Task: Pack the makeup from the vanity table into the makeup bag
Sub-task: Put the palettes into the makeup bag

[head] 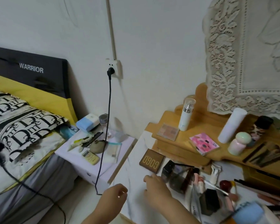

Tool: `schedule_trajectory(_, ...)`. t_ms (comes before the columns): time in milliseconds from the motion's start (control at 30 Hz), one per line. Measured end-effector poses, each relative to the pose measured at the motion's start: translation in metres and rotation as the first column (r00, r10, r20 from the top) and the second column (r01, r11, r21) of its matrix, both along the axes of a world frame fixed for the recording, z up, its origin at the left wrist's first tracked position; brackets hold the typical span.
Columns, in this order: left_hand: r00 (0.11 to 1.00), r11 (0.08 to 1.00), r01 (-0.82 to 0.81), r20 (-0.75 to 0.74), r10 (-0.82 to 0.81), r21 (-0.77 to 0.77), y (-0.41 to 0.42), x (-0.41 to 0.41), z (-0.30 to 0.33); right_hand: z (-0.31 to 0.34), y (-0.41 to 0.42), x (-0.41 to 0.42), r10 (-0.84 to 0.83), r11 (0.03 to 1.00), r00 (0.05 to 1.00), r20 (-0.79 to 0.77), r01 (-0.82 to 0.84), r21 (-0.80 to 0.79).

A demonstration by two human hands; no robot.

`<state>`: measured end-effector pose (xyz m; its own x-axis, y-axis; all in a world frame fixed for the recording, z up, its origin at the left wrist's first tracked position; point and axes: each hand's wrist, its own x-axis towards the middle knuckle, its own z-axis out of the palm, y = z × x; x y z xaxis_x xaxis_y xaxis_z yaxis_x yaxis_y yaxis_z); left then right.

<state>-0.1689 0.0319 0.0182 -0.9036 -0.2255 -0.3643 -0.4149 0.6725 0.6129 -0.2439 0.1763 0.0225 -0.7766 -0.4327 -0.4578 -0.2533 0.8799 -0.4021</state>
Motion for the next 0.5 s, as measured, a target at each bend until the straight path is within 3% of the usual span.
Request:
schedule_trajectory(300,0.993,0.995,0.103,0.058,-0.104,0.020,-0.024,-0.085,-0.012,-0.020,-0.033,-0.056,-0.119,0.989,0.990,-0.081,0.125,0.077)
schedule_trajectory(500,0.966,0.969,0.245,0.080,-0.248,0.044,-0.062,-0.147,-0.018,-0.043,-0.068,-0.090,-0.369,0.898,0.919,-0.135,0.391,0.202)
